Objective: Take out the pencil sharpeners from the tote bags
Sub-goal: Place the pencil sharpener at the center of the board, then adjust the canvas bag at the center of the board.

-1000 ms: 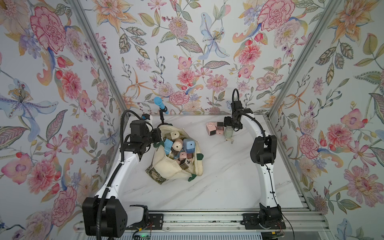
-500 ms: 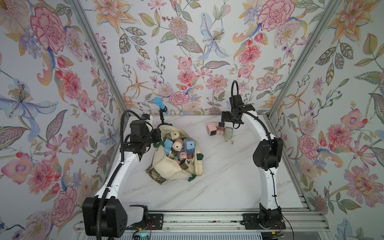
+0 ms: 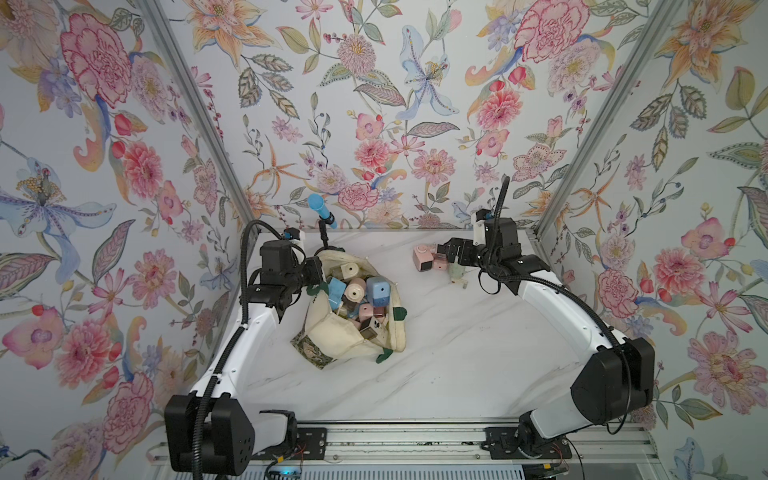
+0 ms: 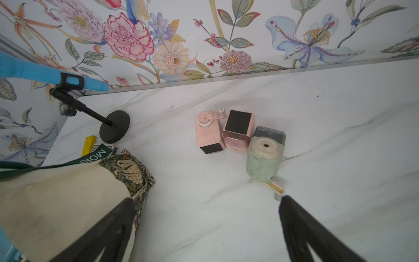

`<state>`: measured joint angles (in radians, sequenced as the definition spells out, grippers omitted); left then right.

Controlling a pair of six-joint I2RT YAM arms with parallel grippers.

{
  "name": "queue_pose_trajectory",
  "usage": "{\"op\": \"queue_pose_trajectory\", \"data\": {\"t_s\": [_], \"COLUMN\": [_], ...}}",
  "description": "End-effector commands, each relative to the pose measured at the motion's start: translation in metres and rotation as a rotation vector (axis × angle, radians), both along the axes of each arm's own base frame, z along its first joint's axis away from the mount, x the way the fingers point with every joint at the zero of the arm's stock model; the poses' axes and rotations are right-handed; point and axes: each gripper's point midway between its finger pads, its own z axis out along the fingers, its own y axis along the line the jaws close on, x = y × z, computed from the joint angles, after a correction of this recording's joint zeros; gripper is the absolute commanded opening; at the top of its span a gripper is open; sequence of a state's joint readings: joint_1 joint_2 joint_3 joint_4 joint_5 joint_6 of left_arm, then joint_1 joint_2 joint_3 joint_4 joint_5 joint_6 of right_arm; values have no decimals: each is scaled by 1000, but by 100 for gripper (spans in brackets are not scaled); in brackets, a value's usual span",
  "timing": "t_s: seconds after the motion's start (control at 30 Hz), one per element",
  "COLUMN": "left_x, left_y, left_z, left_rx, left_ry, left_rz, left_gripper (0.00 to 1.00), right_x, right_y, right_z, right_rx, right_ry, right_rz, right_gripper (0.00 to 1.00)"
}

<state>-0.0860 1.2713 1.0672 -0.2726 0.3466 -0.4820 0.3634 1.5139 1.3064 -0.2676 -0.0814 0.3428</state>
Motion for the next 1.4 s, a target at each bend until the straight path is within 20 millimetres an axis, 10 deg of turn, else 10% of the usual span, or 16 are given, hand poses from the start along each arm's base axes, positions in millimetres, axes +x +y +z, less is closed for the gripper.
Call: {"op": "queue_pose_trajectory", "data": {"t_s": [0.0,0.27,0.7,0.87,1.37], "left_x": [-1,-3,-2,-1,33], "left_y": [0,-2,-4,-14,-19], "left_z": [14,17,13,8,62], "left_rx": [13,10,17,26,196], "left_ry": [-43,-54,-50,-30,-180], "left_rz": [-10,-15,-20,-35,2], "left_gripper": [0,0,0,0,0], "right_x": [-29,-110,-115,-135,-219], "right_y": [64,149,167,187,247], "right_z": [30,-30,-116,-118,-101], "right_rx": [121,47,-112,-114,-67], "right_ry": [-111,-19,132,141,113], "right_rz": [215,520,551,644,1026], "right_gripper": [87,80,49,0,0]}}
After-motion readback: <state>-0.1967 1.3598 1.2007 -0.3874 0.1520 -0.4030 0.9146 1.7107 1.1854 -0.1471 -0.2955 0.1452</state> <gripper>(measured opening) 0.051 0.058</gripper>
